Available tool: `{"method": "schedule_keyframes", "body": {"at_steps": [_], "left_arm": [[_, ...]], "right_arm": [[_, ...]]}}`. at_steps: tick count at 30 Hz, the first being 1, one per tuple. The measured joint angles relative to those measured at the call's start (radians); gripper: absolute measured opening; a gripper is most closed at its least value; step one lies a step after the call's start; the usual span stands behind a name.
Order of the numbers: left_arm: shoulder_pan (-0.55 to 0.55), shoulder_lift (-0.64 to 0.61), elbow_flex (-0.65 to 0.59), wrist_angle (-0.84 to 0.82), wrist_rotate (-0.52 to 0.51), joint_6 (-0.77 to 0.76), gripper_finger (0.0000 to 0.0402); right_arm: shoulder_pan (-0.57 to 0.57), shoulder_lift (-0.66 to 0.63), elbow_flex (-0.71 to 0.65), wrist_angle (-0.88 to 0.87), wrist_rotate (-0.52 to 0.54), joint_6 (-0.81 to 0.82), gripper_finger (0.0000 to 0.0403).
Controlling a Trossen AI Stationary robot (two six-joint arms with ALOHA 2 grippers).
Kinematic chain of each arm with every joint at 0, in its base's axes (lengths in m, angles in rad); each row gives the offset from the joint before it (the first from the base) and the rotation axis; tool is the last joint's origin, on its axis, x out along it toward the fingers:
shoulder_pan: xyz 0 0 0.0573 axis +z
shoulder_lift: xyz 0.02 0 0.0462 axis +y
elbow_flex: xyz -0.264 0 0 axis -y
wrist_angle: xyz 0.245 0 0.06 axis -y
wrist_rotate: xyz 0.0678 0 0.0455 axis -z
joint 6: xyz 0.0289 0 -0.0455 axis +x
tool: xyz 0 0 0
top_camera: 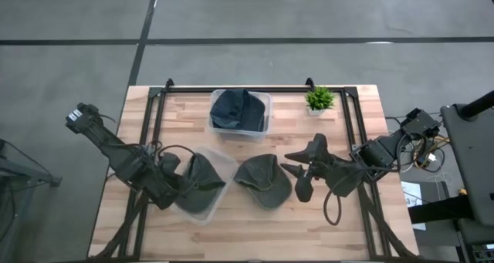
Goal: Pick & Place hat
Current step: Put the right black cap into the bottom transparent bin
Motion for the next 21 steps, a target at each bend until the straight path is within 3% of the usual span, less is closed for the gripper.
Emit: {"method": "schedule_keyframes", "body": {"at_steps": [21], "left_arm": [[0.000,0.022,-0.001,-0.004,-0.054,0.006,0.0044]], "right_arm": [[0.002,0.001,-0.002,0.008,0.000,0.000,0.0143]]}}
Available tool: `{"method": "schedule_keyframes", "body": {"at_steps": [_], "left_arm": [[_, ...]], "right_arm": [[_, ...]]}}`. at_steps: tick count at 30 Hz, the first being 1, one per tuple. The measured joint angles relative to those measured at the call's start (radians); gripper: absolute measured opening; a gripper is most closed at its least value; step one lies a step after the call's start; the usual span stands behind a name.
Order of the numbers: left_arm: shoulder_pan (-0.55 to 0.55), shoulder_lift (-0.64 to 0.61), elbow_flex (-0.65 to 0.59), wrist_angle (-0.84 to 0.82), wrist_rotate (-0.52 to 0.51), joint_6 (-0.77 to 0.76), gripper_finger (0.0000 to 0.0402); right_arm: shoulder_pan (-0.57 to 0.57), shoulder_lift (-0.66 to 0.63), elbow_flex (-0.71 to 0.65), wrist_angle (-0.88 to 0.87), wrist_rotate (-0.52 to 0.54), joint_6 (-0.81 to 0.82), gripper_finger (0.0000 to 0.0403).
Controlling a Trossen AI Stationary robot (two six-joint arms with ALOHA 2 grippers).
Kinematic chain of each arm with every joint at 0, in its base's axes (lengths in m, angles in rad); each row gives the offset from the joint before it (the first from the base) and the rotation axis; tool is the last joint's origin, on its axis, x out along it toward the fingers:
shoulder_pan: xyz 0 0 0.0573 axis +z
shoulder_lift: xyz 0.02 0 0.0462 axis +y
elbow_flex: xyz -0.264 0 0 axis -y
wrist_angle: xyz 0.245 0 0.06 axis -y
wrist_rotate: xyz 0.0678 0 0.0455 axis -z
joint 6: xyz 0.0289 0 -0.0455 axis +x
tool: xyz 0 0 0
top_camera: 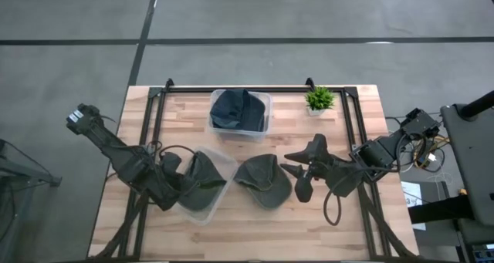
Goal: Pick & Place hat
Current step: Put the right black cap into the bottom transparent bin
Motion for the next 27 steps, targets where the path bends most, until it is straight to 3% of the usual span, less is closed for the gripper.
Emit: {"method": "schedule_keyframes", "body": {"at_steps": [7,12,27], "left_arm": [[0.000,0.000,0.000,-0.003,-0.052,0.045,0.0044],[-0.001,0.000,-0.001,-0.002,-0.147,0.053,0.0044],[0.000,0.000,-0.001,0.007,-0.149,0.103,0.0058]], "right_arm": [[0.000,0.000,0.000,0.014,0.000,0.000,0.0139],[0.000,0.000,0.000,0.014,0.000,0.000,0.0132],[0.000,0.000,0.000,0.016,0.000,0.000,0.0139]]}}
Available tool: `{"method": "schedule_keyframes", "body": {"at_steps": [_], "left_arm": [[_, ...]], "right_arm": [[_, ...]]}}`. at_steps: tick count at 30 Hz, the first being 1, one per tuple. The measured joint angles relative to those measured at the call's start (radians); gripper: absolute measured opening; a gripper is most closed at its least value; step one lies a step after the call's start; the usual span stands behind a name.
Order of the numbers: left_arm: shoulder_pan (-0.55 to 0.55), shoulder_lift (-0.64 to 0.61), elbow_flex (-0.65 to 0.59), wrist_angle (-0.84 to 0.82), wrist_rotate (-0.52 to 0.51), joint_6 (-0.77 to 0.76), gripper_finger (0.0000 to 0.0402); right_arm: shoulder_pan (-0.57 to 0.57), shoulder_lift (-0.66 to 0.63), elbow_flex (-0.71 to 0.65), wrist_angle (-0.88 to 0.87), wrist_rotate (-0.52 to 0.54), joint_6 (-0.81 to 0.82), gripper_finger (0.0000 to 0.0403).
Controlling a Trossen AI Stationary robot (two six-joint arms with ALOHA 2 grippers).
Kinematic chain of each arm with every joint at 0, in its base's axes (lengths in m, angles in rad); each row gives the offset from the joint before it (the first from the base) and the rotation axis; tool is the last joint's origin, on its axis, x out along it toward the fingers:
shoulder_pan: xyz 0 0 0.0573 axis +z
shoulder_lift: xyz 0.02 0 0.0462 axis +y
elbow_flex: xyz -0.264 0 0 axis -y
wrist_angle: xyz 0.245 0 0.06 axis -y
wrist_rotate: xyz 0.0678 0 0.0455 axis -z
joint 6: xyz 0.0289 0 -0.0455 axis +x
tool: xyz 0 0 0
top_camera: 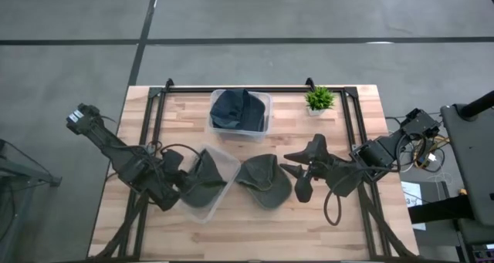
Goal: Pick & Place hat
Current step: Put the right black cap into the bottom transparent bin, then put the black cap into the bottom transparent bin
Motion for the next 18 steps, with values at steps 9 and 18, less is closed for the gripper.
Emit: {"method": "schedule_keyframes", "body": {"at_steps": [9,18], "left_arm": [[0.000,0.000,0.000,0.000,0.004,0.001,0.0166],[-0.020,-0.082,0.085,-0.004,-0.054,0.000,0.0197]], "right_arm": [[0.000,0.000,0.000,0.003,-0.001,0.000,0.0134],[-0.007,0.008,-0.135,-0.085,-0.070,0.197,0.0141]]}}
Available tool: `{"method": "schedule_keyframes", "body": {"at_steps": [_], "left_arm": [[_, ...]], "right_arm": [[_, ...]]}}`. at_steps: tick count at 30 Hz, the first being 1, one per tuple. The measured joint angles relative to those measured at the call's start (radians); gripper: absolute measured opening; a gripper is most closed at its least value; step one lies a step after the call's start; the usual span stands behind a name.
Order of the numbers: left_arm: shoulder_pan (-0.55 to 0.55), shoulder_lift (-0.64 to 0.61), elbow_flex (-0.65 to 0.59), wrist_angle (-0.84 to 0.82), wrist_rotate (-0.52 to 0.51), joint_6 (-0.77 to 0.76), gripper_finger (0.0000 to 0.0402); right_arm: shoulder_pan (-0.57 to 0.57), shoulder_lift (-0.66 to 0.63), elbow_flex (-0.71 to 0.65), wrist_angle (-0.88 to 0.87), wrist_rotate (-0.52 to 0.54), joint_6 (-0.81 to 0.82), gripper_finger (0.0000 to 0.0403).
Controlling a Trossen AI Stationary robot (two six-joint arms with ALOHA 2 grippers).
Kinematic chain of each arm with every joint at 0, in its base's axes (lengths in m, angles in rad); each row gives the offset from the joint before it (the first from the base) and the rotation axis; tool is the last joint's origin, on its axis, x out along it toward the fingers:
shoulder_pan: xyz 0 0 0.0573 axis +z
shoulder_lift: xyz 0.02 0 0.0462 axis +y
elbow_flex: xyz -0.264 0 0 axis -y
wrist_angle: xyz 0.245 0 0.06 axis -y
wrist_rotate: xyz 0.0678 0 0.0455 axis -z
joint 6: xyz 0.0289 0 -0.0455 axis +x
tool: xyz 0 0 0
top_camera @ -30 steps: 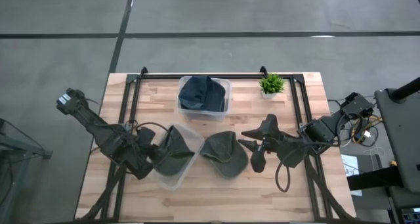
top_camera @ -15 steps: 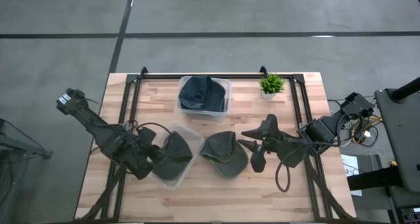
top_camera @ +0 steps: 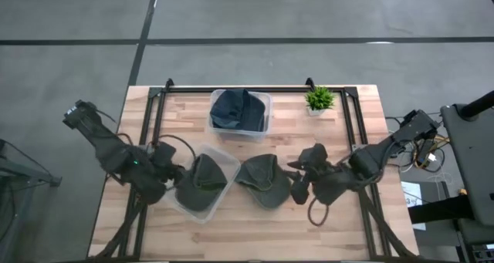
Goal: Pick & Place hat
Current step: Put the black cap into the bottom transparent bin
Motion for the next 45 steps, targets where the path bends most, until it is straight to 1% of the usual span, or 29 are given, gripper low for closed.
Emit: {"method": "schedule_keyframes", "body": {"at_steps": [3,5,6,11,13,18,23,26,30,35,41,45], "left_arm": [[-0.029,-0.023,0.050,0.000,-0.144,0.036,0.0197],[-0.037,-0.037,0.067,-0.006,-0.199,0.053,0.0197],[-0.037,-0.044,0.068,-0.014,-0.209,0.055,0.0197],[-0.037,-0.052,0.063,-0.048,-0.205,0.052,0.0197],[-0.037,-0.051,0.063,-0.050,-0.197,0.052,0.0197],[-0.037,-0.051,0.063,-0.051,-0.193,0.052,0.0197],[-0.037,-0.051,0.063,-0.054,-0.193,0.051,0.0197],[-0.037,-0.051,0.063,-0.054,-0.192,0.051,0.0197],[-0.037,-0.051,0.063,-0.054,-0.192,0.050,0.0197],[-0.037,-0.051,0.063,-0.053,-0.192,0.040,0.0197],[-0.037,-0.051,0.063,-0.054,-0.193,0.030,0.0197],[-0.037,-0.051,0.063,-0.054,-0.194,0.027,0.0197]], "right_arm": [[-0.015,-0.004,-0.068,-0.100,-0.033,0.174,0.0141],[-0.025,-0.006,-0.104,-0.140,-0.059,0.243,0.0142],[-0.032,-0.008,-0.118,-0.137,-0.088,0.257,0.0143],[-0.093,-0.006,-0.180,-0.123,-0.301,0.224,0.0162],[-0.121,-0.005,-0.210,-0.110,-0.362,0.195,0.0174],[-0.182,-0.005,-0.284,-0.026,-0.400,0.116,0.0203],[-0.259,-0.005,-0.370,0.076,-0.517,0.084,0.0229],[-0.295,-0.002,-0.423,0.174,-0.585,0.072,0.0244],[-0.322,-0.001,-0.477,0.270,-0.600,0.054,0.0255],[-0.331,0.014,-0.506,0.277,-0.602,0.026,0.0251],[-0.331,0.097,-0.510,0.294,-0.617,0.004,0.0244],[-0.333,0.163,-0.496,0.341,-0.623,-0.029,0.0247]]}}
